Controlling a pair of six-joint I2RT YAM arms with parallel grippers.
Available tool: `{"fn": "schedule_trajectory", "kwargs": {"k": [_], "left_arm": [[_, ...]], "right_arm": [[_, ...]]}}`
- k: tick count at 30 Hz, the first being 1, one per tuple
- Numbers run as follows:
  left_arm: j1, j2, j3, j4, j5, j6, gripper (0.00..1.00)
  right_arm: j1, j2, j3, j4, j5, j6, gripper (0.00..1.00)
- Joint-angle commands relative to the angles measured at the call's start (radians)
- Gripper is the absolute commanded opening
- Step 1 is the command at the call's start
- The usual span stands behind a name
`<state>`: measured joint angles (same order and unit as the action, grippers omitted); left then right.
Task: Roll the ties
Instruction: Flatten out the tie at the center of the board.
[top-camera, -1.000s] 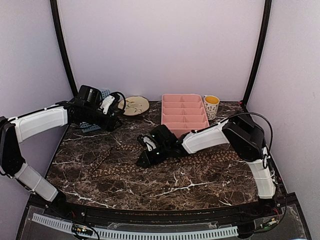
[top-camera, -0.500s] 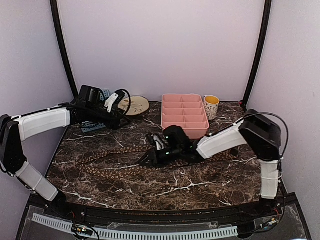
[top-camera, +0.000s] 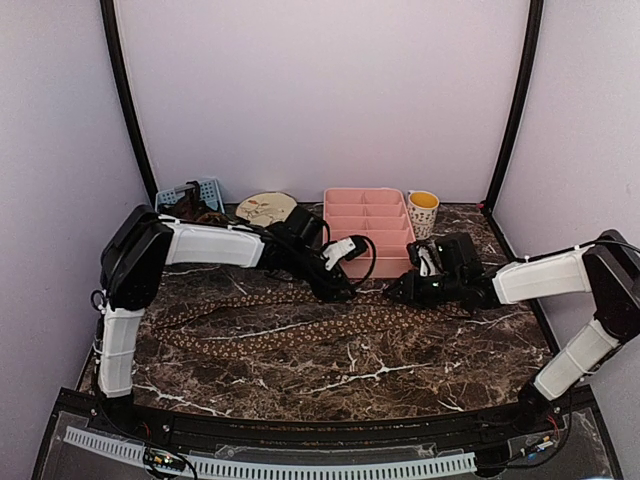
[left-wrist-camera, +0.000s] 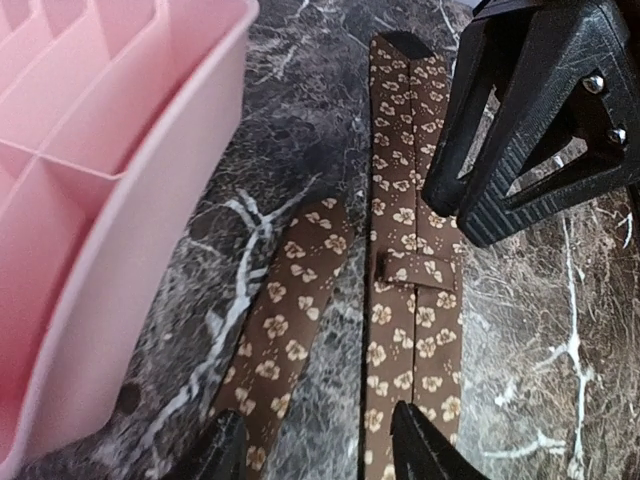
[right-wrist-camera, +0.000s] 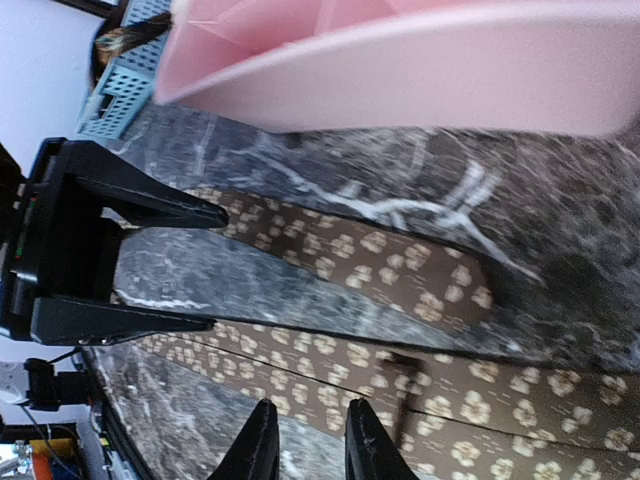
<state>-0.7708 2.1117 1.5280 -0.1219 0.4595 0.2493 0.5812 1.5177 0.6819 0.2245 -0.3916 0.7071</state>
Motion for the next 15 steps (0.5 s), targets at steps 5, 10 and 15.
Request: {"fn": "schedule_trajectory", "kwargs": {"k": [5, 10, 15], "left_arm": [[-0.039, 0.201, 0.218, -0.052, -0.076, 0.042, 0.49], [-0.044, 0.280, 0.286, -0.096, -0.103, 0.069, 0.47], [-0.043, 0.224, 0.163, -0.164, -0.136, 0.118, 0.26]], "right_arm": [[-0.076, 0.018, -0.061, -0.126, 0.091, -0.069, 0.20], [-0.080, 0.095, -0.067, -0.134, 0.096, -0.097, 0.19], [-0.065, 0.130, -0.102, -0.105, 0.053, -0.082, 0.18]]}}
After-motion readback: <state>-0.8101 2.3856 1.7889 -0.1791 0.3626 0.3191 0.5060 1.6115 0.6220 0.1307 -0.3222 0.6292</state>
